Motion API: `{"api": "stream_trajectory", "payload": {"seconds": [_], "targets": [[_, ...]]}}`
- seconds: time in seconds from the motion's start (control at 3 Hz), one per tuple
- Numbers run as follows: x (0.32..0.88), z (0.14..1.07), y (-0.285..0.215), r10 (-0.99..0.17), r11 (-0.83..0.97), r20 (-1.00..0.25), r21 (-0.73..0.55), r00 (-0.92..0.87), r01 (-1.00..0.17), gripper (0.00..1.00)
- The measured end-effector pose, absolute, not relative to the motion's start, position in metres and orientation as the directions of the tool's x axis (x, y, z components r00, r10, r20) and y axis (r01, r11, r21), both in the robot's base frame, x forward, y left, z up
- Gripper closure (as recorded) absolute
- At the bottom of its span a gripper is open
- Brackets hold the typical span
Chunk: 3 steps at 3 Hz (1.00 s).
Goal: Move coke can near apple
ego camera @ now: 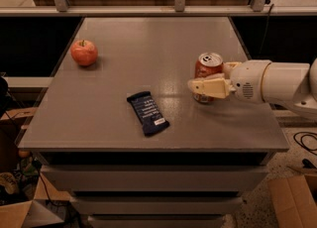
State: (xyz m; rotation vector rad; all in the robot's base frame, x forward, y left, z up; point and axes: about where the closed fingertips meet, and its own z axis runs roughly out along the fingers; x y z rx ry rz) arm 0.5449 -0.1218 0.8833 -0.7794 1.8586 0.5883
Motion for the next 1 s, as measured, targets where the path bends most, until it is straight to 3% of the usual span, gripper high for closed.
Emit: {"api": "stream_trajectory", "payload": {"seconds": [0.67,1.0], "targets": [[0.546,0.898,-0.113,-0.191,0.637,-0.947,0.079,-0.257,-0.767,0.86],[0.563,0.934,-0.111,-0.169,0.612,-0.969,0.042,-0.182,-0.790,1.00]]}}
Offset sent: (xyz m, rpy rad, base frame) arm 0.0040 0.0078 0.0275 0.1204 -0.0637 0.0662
